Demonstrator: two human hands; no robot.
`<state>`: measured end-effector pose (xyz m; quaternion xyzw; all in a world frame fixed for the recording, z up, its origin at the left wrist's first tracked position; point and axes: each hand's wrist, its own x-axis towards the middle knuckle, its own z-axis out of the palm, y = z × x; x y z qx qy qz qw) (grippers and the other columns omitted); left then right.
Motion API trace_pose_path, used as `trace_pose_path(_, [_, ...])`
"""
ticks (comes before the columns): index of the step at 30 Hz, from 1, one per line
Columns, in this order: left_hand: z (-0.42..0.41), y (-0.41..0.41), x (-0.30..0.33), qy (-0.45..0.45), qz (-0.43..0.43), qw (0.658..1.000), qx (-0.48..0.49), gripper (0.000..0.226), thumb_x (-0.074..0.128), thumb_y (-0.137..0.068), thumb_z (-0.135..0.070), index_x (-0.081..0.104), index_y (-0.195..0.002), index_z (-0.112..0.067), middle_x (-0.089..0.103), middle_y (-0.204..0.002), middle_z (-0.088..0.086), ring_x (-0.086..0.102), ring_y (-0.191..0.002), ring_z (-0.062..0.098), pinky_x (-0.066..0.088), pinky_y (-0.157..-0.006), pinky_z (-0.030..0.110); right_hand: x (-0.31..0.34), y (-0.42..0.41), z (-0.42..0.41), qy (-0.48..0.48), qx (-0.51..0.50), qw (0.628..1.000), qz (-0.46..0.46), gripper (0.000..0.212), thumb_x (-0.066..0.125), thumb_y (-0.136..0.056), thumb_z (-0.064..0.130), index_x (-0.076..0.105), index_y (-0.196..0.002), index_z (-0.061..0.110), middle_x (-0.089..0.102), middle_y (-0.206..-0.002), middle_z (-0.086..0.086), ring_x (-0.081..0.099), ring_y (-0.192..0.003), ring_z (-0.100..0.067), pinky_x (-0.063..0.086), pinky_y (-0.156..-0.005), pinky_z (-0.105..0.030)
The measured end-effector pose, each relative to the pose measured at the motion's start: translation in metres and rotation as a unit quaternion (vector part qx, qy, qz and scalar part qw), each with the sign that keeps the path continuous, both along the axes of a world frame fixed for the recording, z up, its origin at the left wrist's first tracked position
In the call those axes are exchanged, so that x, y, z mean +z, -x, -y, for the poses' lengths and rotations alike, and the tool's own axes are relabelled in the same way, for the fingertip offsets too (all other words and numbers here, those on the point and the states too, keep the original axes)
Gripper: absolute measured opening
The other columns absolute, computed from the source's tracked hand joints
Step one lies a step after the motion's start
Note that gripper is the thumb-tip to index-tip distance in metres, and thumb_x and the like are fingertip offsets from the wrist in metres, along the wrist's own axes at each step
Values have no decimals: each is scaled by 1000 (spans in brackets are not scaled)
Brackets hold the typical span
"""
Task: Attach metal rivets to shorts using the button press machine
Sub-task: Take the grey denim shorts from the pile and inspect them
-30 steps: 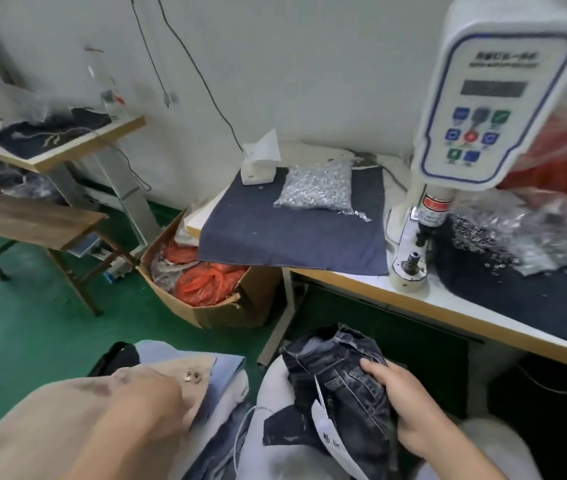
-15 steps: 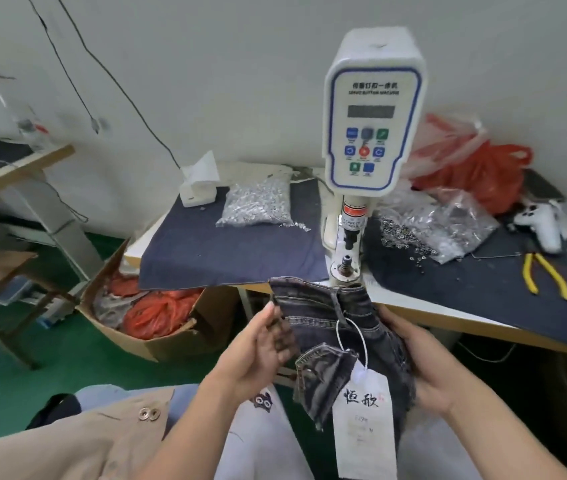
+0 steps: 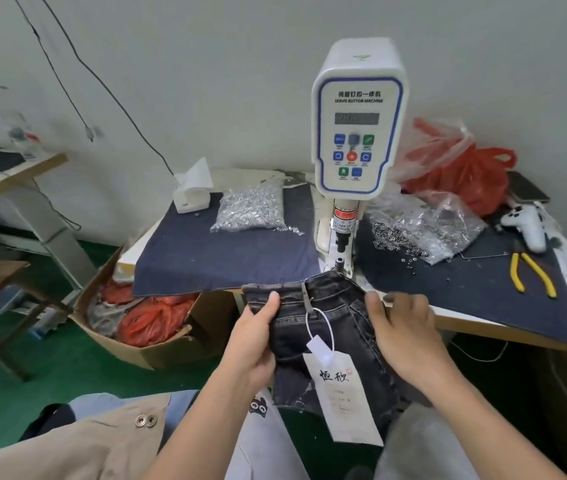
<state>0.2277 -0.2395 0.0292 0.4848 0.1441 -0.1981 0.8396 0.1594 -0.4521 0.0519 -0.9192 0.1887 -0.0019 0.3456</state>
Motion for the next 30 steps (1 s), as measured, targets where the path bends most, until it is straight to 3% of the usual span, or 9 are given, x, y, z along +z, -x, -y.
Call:
trace_pose_path(3, [8,10,11,26,4,999,-19,32,60,-106,-26,56,-135,-12,77,-117,17,77,-103,35,65,-73,43,9,-1,-17,-19,107,993,47,63,21,-84,90,51,-126,52,60,-127,18,54,-122,-11,46,-102,-43])
trace_pose_path(6, [10,19,14,76,20,996,-52,42,49,-109,-37,58,-139,-8,72,-129,22,71,-118,38,62,-89,47,12,-2,-24,-133,133,981,55,8,58,-93,62,66,-94,59,72,-99,30,64,-94,11,48,-76,-11])
trace_pose_path(10, [-4,8,0,-93,77,992,49,36,44,-110,-40,76,-102,-25,72,-114,10,70,-99,23,60,-82,39,17,-3,-11,-386,46,917,92,14,65,-100,28,79,-98,26,79,-103,2,75,-97,-16,57,-81,-30])
trace_pose_path(13, [-8,3,-16,-266,17,964,5,49,59,-102,-53,51,-140,-24,65,-129,9,62,-114,26,46,-108,51,22,-5,1,-533,62,841,72,18,70,-90,22,79,-99,10,76,-107,-22,75,-91,-35,62,-76,-39])
trace_pose_path(16, [1,10,-26,-52,-96,982,-154,90,65,-89,-74,50,-149,-10,72,-129,16,67,-120,33,33,-123,58,19,-9,6,-571,53,816,75,31,67,-86,16,70,-108,-6,71,-102,-28,72,-83,-37,61,-77,-44])
trace_pose_path(19, [-4,15,-34,103,-113,973,-172,79,90,-81,-46,64,-139,1,65,-139,24,64,-129,39,51,-110,53,18,-11,28,-606,41,784,124,20,61,-87,12,78,-91,2,75,-84,-19,74,-69,-28,62,-64,-36])
trace_pose_path(22, [-15,3,-30,105,-67,986,-108,55,92,-75,-25,76,-124,-4,71,-131,24,73,-115,38,61,-92,49,25,-10,66,-589,23,796,138,27,59,-90,14,74,-106,-3,76,-91,-21,76,-75,-31,61,-65,-37])
trace_pose_path(26, [-37,-16,-28,41,22,997,-58,49,72,-92,-32,69,-137,-11,68,-138,19,67,-127,35,53,-105,48,16,-13,104,-493,-24,863,103,44,69,-85,20,65,-118,-8,71,-109,-30,72,-90,-41,60,-72,-44])
trace_pose_path(30, [-47,-18,-19,-30,110,992,-55,43,76,-94,-44,73,-131,-22,70,-137,11,68,-125,28,61,-92,38,5,-11,108,-491,-42,867,67,29,68,-88,22,76,-111,7,73,-118,-22,73,-105,-40,63,-73,-43])
